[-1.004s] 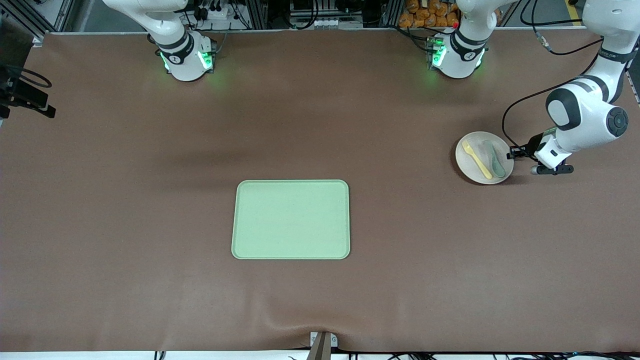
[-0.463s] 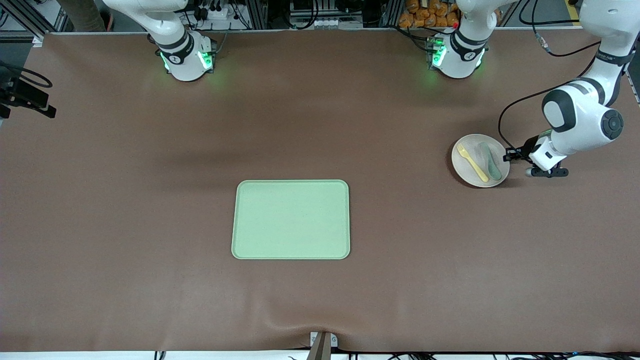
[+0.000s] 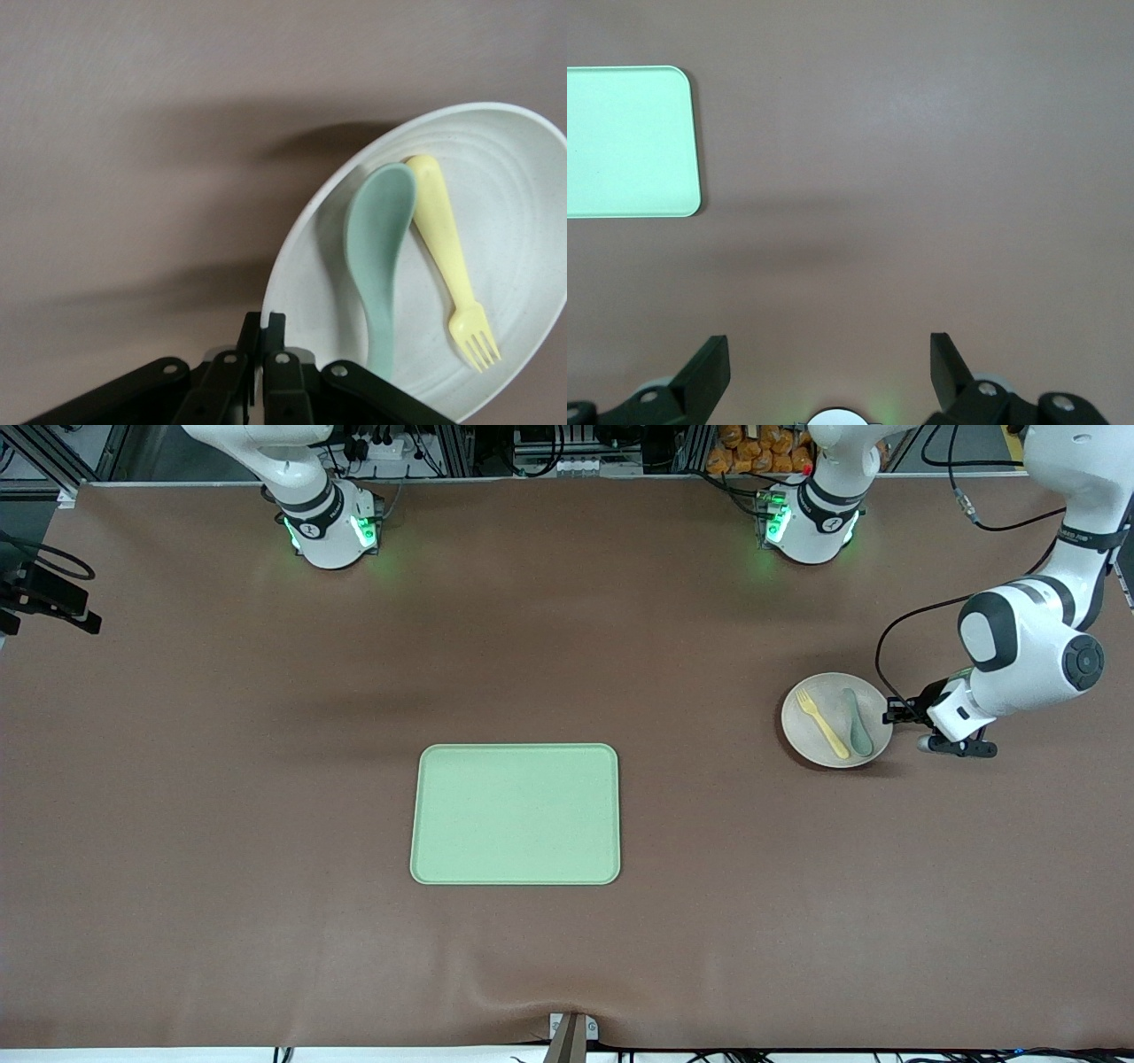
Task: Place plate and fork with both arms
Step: 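Lift the plate with the left gripper and carry it over the green tray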
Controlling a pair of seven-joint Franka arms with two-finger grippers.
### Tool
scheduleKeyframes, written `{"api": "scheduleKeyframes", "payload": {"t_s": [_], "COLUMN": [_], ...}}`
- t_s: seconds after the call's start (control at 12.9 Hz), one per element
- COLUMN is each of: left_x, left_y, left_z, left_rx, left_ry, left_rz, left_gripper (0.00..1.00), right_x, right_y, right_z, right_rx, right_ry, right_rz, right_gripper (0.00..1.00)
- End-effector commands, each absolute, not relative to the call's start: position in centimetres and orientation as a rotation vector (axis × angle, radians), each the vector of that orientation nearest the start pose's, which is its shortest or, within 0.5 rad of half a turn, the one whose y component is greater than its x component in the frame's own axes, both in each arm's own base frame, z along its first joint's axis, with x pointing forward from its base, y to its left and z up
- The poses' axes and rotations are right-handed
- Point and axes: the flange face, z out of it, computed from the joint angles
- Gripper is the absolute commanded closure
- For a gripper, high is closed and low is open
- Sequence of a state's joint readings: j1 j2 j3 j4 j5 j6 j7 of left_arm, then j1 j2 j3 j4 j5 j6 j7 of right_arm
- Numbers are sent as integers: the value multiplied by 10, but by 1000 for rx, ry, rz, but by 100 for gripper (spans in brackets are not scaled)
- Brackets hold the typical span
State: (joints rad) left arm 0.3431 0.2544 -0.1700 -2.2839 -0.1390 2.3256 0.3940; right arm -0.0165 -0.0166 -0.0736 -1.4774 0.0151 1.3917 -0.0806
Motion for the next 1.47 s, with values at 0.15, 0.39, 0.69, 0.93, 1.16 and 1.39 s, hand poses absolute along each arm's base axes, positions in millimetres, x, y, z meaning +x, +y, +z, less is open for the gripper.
{"api": "scheduleKeyframes", "payload": {"t_s": [0.15,0.39,0.69,0.93,1.16,1.39], "left_x": [553,586,630,646,647,640], "left_y": [44,-1,-80,-146,-215,-285], "left_z": [270,280,281,298,304,298], "left_rx": [-3336,-3409,-3446,-3451,-3459,-3467], "left_ry": [349,326,311,366,310,238], "left_rz": [297,338,308,255,270,314], "left_gripper": [100,100,100,100,100,100], "right_x": [527,527,527,526,525,524], "right_y": [-48,-42,-41,-44,-51,-57], "right_z": [666,667,666,666,667,669], "right_rx": [-3117,-3117,-3116,-3116,-3117,-3117], "right_ry": [25,10,10,17,37,53], "right_rz": [108,103,108,107,103,98], "right_gripper": [0,0,0,0,0,0]}}
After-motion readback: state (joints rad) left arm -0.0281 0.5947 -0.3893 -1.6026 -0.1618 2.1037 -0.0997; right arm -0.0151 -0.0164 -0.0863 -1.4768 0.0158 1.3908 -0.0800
